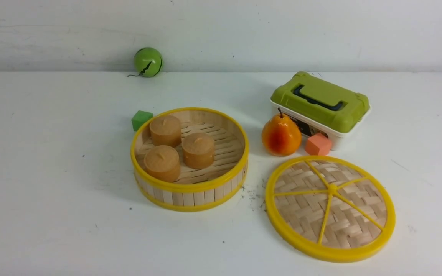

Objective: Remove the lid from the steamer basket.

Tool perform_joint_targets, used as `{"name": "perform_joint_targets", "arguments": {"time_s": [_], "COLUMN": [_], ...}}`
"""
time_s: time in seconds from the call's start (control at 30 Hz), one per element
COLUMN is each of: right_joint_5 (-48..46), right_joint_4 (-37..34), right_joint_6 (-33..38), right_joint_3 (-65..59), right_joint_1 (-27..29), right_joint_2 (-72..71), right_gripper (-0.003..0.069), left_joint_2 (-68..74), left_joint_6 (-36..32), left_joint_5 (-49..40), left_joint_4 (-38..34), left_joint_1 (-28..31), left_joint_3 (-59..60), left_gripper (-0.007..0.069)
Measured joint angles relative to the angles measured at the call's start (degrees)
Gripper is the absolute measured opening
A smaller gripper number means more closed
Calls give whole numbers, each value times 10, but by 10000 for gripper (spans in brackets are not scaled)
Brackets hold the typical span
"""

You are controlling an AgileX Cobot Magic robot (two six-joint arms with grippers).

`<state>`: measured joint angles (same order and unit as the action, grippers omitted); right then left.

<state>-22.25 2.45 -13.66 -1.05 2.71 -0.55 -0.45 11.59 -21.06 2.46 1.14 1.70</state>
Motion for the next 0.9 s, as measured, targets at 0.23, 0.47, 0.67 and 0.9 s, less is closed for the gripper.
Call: {"name": "perform_joint_targets", "arguments": {"time_s": [0.23,0.47,0.67,0.9], "right_joint_5": [-2,-3,-3,-3], "right_joint_4": [-5,-6,-6,-6], "right_joint_6": [2,2,2,2], "right_joint_3": [0,0,0,0], "right_joint_1": [-10,-10,-10,-10], "right_joint_2": [0,0,0,0], "right_gripper": [-22,-22,-19,-15], "left_joint_2": [0,0,0,0], "left_joint_6": [0,0,0,0], "left_joint_5": [0,0,0,0], "left_joint_4": [0,0,0,0], "left_joint_1": [0,0,0,0], "left_joint_3": [0,0,0,0], "left_gripper": [239,239,239,239]}}
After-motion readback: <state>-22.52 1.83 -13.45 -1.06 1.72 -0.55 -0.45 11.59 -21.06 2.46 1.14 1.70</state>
